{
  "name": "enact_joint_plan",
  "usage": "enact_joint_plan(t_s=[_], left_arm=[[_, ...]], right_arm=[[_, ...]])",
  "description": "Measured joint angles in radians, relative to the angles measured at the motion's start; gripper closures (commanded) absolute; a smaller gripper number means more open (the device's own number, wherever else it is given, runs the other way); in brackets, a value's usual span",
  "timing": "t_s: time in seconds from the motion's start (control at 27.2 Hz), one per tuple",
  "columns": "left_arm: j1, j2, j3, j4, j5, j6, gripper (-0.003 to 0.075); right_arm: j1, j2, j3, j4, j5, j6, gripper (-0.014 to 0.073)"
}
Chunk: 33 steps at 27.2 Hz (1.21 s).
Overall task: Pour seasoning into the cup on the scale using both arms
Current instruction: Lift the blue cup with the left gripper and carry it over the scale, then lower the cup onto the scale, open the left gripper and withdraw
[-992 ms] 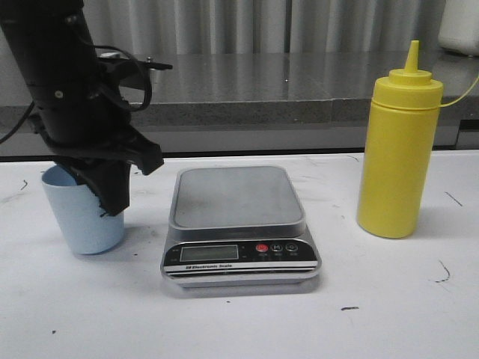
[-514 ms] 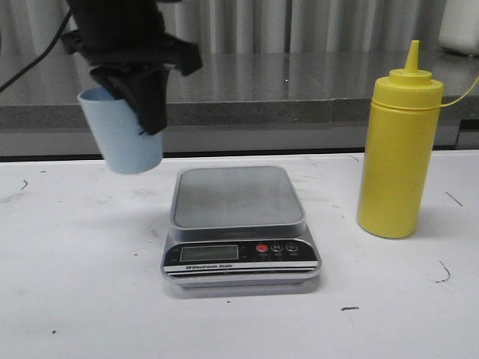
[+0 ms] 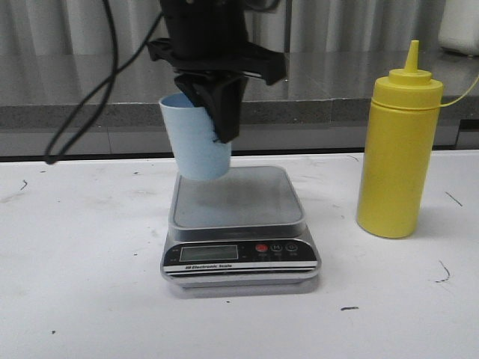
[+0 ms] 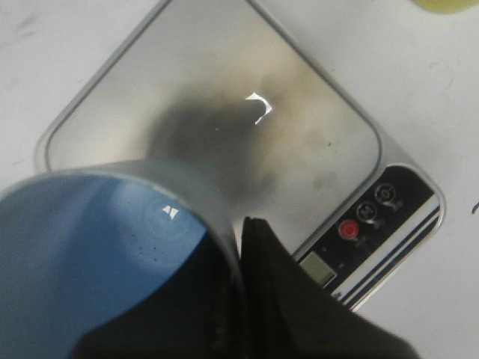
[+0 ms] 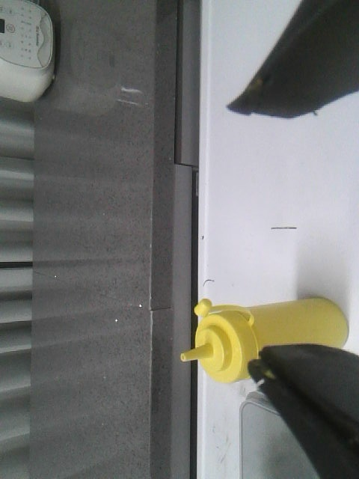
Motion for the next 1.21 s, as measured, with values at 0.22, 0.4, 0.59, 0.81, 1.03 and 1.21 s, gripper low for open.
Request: enact_joint_plan(t_s=[0.22, 0.4, 0.59, 0.81, 1.03, 1.21], left_arm=[[-0.03, 0.06, -0.045, -0.002, 0.002, 0.0, 0.0737], [-0.038, 0.083, -0.055, -0.003, 0.002, 0.0, 0.0679], [-0.038, 0.083, -0.06, -0.006, 0.002, 0.0, 0.051], [-0.038, 0.087, -0.078, -0.006, 0.032, 0.0, 0.0258], [-0.038, 0.084, -0.148, -0.006, 0.041, -0.004, 0.0237], [-0.038, 0.055, -0.176, -0.006, 0.043, -0.009, 0.0238]], right_arm=[[0.0, 0.0, 0.0, 0.0, 0.0, 0.0, -0.0038], [0.0, 0.0, 0.0, 0.0, 0.0, 0.0, -0.0038], [0.0, 0.0, 0.0, 0.0, 0.0, 0.0, -0.0038], [0.0, 0.0, 0.0, 0.0, 0.0, 0.0, -0.0038], [0.0, 0.0, 0.0, 0.0, 0.0, 0.0, -0.0038], [0.0, 0.0, 0.0, 0.0, 0.0, 0.0, -0.0038]])
